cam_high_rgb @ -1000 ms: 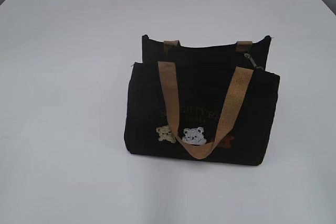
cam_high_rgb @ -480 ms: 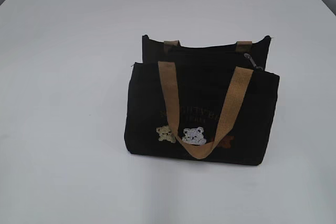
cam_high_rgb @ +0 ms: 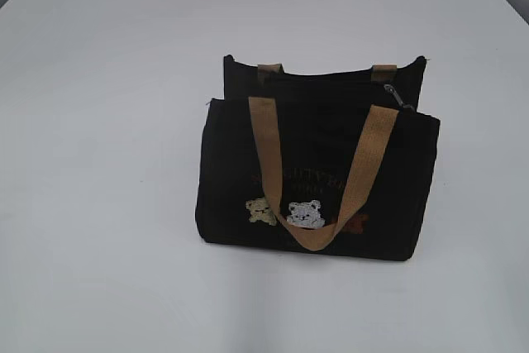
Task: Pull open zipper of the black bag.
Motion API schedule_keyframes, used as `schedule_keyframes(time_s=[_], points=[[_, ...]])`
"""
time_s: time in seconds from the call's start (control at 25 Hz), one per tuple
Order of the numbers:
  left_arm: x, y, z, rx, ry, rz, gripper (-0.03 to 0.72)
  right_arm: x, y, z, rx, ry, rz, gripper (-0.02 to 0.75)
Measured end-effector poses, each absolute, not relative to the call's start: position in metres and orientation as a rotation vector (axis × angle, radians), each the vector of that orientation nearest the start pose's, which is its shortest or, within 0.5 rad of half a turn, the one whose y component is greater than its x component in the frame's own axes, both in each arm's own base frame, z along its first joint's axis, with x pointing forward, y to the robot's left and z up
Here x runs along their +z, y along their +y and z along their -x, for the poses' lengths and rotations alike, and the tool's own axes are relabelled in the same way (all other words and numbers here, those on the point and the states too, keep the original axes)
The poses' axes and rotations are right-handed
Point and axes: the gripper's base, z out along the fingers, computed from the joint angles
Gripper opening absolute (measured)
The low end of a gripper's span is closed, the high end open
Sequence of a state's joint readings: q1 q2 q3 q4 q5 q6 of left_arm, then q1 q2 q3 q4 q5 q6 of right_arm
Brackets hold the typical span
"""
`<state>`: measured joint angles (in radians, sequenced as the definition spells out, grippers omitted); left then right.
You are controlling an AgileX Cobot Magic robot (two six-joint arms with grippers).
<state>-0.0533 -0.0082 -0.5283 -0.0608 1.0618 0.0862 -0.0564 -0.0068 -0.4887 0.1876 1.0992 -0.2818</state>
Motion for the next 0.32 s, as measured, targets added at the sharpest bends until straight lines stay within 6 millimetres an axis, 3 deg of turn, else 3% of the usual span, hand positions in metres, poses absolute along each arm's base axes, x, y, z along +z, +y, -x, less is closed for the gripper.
schedule_keyframes(time_s=[0.32], points=[[0.285,-0.0043,0.01,-0.051,2.003,-0.144,0.2,0.2722,0.0155,0.0062,0.019,2.058,0.245,0.265]])
